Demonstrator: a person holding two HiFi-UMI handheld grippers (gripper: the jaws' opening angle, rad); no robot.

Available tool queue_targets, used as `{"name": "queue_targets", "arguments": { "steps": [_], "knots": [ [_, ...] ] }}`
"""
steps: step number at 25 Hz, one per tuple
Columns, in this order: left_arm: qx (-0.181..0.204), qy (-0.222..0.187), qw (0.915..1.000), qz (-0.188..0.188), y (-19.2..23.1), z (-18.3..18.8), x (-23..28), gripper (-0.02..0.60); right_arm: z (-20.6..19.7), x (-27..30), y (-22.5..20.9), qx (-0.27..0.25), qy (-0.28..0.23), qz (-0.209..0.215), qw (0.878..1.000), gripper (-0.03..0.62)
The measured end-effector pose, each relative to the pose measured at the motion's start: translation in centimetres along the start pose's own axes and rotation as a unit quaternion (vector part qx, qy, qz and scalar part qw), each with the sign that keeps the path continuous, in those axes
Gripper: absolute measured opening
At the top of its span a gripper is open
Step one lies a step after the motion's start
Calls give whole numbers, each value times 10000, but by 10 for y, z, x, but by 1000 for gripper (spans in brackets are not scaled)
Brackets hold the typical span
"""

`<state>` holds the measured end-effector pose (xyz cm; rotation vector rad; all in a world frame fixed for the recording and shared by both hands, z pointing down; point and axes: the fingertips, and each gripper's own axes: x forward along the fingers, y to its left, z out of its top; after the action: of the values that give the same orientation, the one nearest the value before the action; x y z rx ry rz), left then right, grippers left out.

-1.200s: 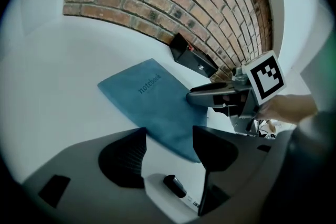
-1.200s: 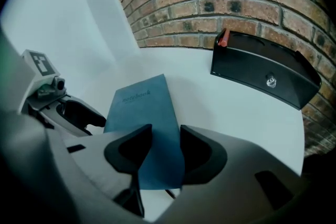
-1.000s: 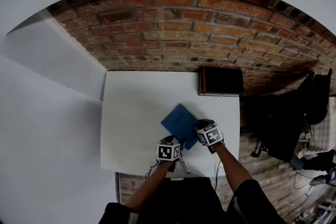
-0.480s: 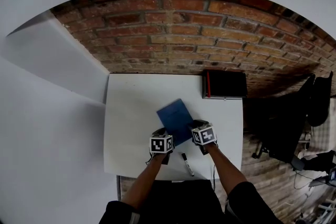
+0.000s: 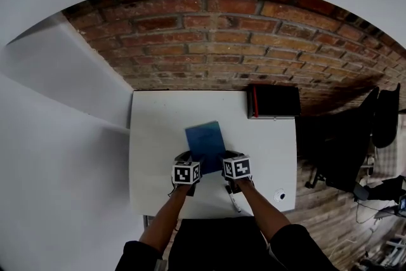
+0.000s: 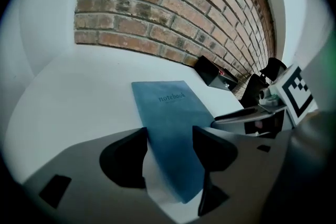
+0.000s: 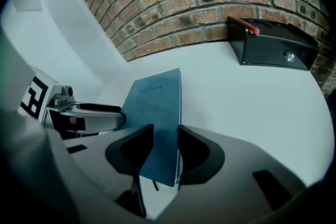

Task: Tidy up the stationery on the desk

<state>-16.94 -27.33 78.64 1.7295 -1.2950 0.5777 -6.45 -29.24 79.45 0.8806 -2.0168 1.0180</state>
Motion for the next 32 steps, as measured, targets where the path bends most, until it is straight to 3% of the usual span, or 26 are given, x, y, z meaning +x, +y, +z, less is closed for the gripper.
{"name": "queue_targets", "arguments": {
  "steps": [13, 20, 32],
  "knots": [
    [334, -31, 9994, -50, 40, -13, -25, 265, -28, 9, 50, 182, 14, -206, 9996, 127],
    [444, 14, 9990, -46, 56, -27, -42, 256, -56, 10, 83, 211, 75, -93, 9997, 124],
    [541, 90, 9985, -25, 60, -57, -62, 249, -76, 7, 96, 186, 189, -9, 9996, 114]
  ]
}}
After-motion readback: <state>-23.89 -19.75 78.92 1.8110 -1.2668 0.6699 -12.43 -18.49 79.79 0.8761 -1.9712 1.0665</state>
